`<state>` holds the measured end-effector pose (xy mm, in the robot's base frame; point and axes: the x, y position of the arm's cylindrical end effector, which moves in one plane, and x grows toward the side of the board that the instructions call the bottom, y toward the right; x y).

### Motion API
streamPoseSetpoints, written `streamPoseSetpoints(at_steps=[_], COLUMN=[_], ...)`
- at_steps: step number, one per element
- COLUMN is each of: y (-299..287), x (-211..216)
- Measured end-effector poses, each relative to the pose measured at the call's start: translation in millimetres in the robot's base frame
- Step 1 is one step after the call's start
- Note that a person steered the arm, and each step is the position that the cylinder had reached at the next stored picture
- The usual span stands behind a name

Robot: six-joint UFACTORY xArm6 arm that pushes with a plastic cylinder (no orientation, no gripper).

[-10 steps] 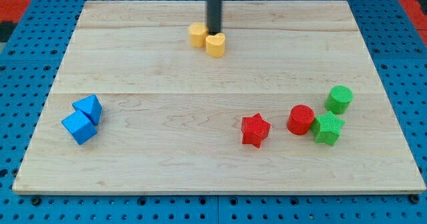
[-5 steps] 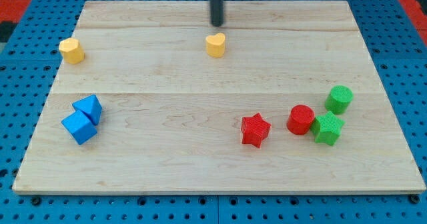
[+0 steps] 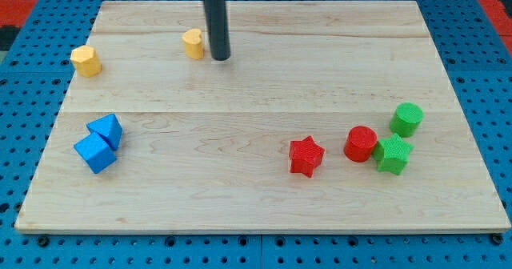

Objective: Move the yellow blocks vertical to the blue blocks

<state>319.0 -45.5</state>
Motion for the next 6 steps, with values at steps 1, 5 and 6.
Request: streamPoseSetpoints(at_steps=[1,5,6], y=[-41.3,-255.1,-259.3], x=[-28.3,-35.6,-30.5])
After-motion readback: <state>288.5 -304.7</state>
